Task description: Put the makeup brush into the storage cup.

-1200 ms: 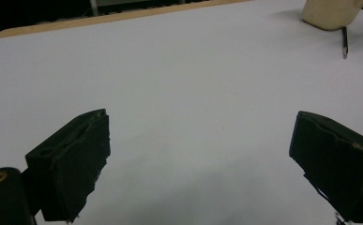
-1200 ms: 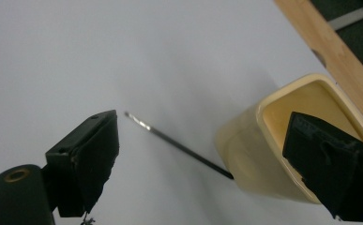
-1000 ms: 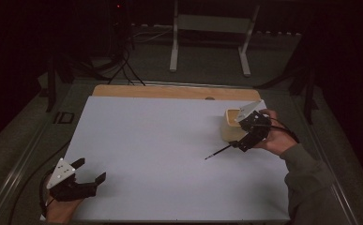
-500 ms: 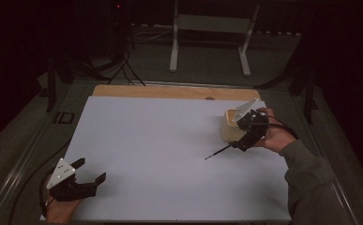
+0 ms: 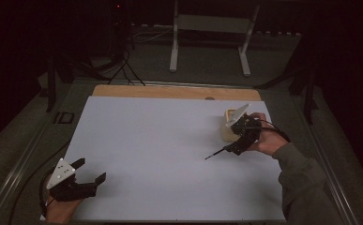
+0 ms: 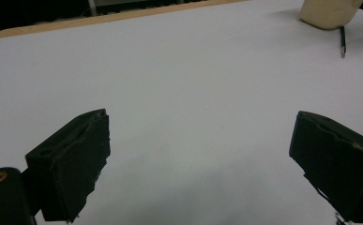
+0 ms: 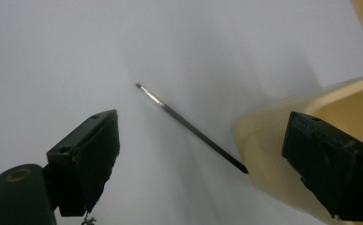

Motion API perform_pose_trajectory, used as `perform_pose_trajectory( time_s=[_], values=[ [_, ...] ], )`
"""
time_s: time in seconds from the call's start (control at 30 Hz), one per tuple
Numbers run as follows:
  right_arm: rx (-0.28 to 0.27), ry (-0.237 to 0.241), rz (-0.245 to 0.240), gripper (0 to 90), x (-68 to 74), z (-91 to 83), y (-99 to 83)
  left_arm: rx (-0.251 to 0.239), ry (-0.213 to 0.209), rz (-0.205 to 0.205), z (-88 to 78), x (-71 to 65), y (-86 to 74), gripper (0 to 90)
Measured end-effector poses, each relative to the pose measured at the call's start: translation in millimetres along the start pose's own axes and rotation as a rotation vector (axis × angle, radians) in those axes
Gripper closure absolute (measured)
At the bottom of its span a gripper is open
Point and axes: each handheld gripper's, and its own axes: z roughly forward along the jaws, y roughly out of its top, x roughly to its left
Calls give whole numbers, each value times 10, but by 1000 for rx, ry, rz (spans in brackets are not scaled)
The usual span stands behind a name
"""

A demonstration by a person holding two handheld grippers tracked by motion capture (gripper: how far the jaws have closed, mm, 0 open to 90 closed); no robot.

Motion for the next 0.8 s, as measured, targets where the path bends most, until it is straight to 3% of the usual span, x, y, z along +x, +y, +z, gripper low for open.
perform_pose_trajectory(
  time_s=[0.8],
  values=[
    [31,95,15,113,149,744,-227,-1,1,0,-1,-3,0,67]
  ],
)
